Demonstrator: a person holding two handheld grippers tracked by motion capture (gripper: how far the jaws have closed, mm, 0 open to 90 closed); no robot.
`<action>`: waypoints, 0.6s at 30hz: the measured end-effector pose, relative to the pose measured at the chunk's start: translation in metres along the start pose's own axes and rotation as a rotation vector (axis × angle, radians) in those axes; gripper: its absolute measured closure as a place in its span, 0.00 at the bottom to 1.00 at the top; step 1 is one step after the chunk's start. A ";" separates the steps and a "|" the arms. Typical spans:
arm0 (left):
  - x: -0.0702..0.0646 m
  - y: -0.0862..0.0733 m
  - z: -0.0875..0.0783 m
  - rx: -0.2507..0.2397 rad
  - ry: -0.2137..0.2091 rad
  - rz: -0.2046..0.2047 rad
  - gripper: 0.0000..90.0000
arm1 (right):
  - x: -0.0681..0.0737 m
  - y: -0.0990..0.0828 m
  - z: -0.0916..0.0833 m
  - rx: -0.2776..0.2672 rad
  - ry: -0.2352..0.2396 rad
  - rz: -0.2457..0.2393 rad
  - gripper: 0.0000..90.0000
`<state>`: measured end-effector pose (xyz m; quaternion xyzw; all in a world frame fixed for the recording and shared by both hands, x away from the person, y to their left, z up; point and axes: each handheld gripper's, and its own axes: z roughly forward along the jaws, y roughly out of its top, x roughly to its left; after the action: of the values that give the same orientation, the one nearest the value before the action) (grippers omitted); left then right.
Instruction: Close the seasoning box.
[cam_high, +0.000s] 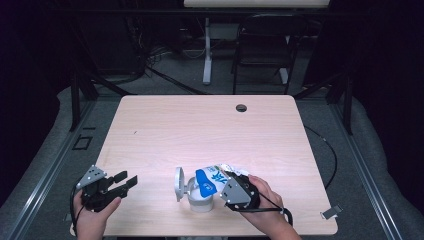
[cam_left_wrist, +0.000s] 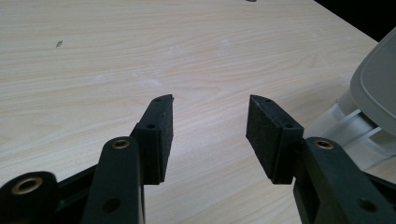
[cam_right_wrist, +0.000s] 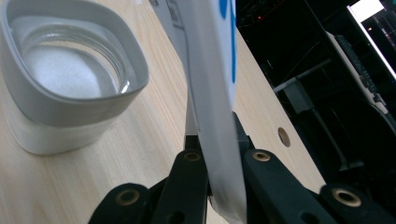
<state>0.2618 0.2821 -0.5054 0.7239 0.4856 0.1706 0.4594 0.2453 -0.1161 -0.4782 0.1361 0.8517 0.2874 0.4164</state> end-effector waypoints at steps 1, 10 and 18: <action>0.001 0.000 0.000 0.005 0.000 0.000 0.57 | 0.000 0.000 0.000 0.000 0.000 0.000 1.00; 0.000 0.002 0.005 0.002 0.002 -0.007 0.57 | -0.002 -0.008 0.009 -0.038 0.076 0.172 1.00; -0.004 0.002 0.009 0.011 -0.001 0.001 0.57 | -0.002 -0.015 0.010 -0.067 0.104 0.273 1.00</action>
<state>0.2676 0.2740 -0.5077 0.7267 0.4861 0.1678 0.4555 0.2546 -0.1252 -0.4903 0.2217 0.8357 0.3762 0.3330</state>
